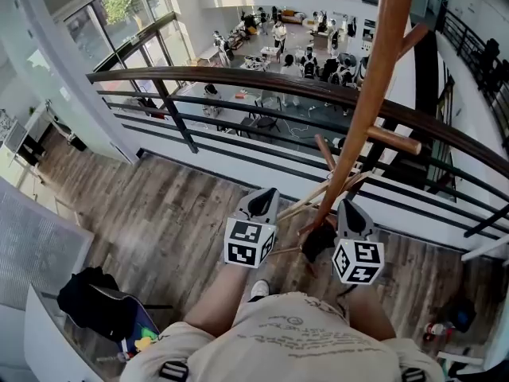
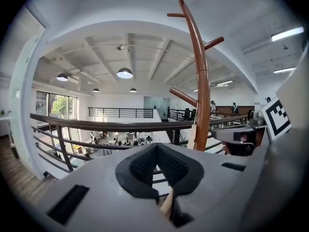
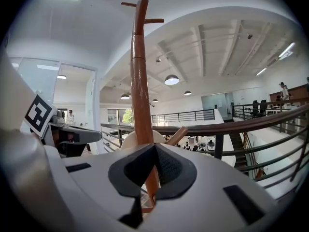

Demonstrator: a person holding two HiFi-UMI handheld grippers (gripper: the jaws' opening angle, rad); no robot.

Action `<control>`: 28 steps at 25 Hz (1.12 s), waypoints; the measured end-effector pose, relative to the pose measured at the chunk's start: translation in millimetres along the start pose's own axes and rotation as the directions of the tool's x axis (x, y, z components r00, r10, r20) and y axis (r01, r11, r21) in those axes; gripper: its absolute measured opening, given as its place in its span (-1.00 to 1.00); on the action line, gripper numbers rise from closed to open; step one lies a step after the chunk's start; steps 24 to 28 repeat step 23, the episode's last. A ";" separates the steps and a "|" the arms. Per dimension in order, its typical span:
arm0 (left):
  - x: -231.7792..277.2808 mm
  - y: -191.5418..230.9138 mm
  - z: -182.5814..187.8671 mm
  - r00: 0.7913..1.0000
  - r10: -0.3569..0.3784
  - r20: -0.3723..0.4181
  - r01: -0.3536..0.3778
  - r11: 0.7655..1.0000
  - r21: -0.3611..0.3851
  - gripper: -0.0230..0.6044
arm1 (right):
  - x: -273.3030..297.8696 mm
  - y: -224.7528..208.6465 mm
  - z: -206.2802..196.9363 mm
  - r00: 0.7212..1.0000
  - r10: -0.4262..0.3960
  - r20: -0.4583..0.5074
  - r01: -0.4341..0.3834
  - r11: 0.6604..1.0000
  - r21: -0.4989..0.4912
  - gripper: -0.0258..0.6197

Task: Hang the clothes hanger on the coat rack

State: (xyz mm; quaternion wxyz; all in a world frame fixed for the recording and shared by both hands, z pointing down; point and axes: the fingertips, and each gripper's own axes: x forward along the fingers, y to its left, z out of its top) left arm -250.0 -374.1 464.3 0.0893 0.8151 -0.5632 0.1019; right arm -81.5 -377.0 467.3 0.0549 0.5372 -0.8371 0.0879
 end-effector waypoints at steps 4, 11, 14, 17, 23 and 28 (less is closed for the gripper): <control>-0.1 1.0 -1.5 1.000 0.003 -0.009 -0.003 1.000 -0.002 -0.92 | 0.6 0.7 -1.2 1.000 0.000 -0.006 0.000 1.000 0.005 -0.92; 1.2 1.7 -2.3 1.000 -0.010 -0.016 0.010 1.000 0.000 -0.91 | 3.9 0.3 -1.1 1.000 -0.009 -0.013 0.009 1.000 0.007 -0.92; 1.9 -0.7 -2.4 0.999 -0.026 -0.021 0.027 1.000 0.007 -0.91 | 5.9 1.3 -0.1 1.000 -0.010 -0.013 0.010 1.000 0.005 -0.92; 3.3 -2.4 -3.9 0.999 -0.034 -0.027 0.035 0.999 0.016 -0.91 | 7.6 2.6 -1.0 1.000 -0.007 -0.014 0.007 1.000 0.005 -0.92; 8.1 -1.8 -6.1 0.999 -0.036 -0.033 0.036 0.999 0.023 -0.91 | 10.9 2.0 -4.5 1.000 -0.012 -0.013 0.012 1.000 -0.007 -0.92; 8.1 -1.8 -6.1 0.999 -0.036 -0.033 0.036 0.999 0.023 -0.91 | 10.9 2.0 -4.5 1.000 -0.012 -0.013 0.012 1.000 -0.007 -0.92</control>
